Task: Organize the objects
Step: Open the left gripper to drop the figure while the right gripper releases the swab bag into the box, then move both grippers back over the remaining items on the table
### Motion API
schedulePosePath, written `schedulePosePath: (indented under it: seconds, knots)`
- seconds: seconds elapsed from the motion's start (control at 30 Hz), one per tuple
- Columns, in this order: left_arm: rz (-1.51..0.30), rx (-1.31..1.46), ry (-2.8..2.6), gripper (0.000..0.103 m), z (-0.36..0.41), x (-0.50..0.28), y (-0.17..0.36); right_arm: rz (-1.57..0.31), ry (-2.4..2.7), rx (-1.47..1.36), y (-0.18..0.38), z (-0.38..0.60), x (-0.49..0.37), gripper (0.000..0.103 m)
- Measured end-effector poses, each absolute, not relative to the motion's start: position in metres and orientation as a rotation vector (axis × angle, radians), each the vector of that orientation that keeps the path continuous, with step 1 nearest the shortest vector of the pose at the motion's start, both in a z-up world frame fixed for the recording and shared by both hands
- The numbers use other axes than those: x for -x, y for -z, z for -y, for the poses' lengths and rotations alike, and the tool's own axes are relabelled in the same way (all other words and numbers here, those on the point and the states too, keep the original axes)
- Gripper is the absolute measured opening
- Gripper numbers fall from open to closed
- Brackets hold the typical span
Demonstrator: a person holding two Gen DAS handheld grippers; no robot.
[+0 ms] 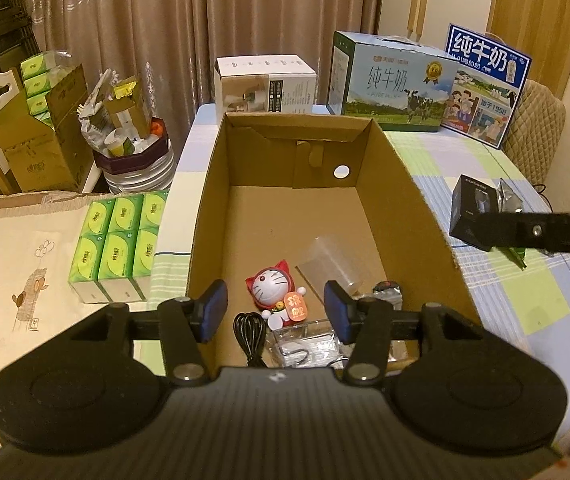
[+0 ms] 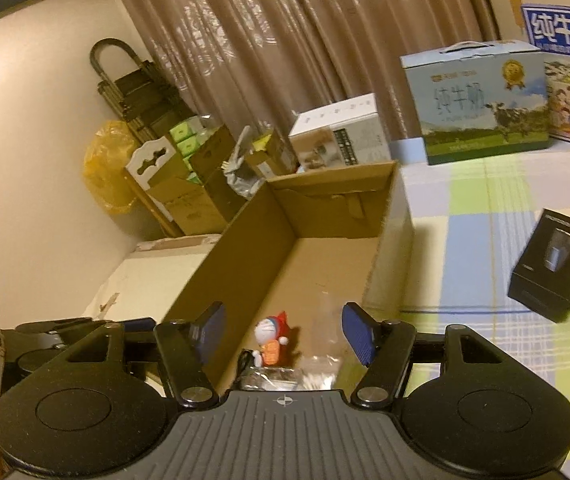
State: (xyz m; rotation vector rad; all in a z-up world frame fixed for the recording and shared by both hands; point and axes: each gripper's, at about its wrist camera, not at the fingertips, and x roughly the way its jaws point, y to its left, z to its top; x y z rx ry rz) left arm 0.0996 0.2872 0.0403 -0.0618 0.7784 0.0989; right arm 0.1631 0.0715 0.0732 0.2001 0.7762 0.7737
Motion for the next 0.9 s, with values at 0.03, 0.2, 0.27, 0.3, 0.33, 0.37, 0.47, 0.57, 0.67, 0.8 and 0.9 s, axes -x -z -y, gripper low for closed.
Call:
schedulePosePath:
  seconds: [0.03,0.2,0.27,0.3,0.33,0.37,0.47,0.57,0.67,0.8,0.9]
  knots:
    - [-0.776,0.062,-0.099,0.049,-0.286,-0.098,-0.042,-0.778,-0.767,-0.203,-0.072,-0.068,-0.161,0.061]
    - [-0.762,0.065,-0.096,0.062,-0.278,-0.09,-0.051,-0.787,-0.724,-0.226,-0.077,-0.046,-0.154,0.061]
    - [-0.754,0.069,-0.092,0.065,-0.273,-0.086,-0.055,-0.793,-0.701,-0.24,-0.079,-0.037,-0.15,0.061]
    - [-0.751,0.07,-0.09,0.067,-0.27,-0.085,-0.057,-0.793,-0.694,-0.242,-0.081,-0.032,-0.147,0.061]
    - [-0.746,0.071,-0.086,0.068,-0.267,-0.083,-0.06,-0.791,-0.686,-0.243,-0.083,-0.027,-0.143,0.061]
    - [-0.74,0.071,-0.081,0.071,-0.264,-0.081,-0.063,-0.79,-0.679,-0.243,-0.085,-0.022,-0.139,0.061]
    - [-0.726,0.076,-0.064,0.076,-0.253,-0.074,-0.07,-0.781,-0.646,-0.239,-0.09,-0.005,-0.127,0.061]
    - [-0.714,0.082,-0.041,0.08,-0.239,-0.069,-0.076,-0.77,-0.609,-0.217,-0.095,0.011,-0.116,0.062]
    - [-0.701,0.083,-0.021,0.085,-0.223,-0.065,-0.082,-0.767,-0.574,-0.206,-0.098,0.032,-0.107,0.062]
    - [-0.685,0.078,0.011,0.094,-0.199,-0.06,-0.089,-0.767,-0.529,-0.226,-0.102,0.063,-0.099,0.063]
    - [-0.674,0.07,0.034,0.098,-0.18,-0.057,-0.093,-0.76,-0.496,-0.228,-0.106,0.085,-0.092,0.063]
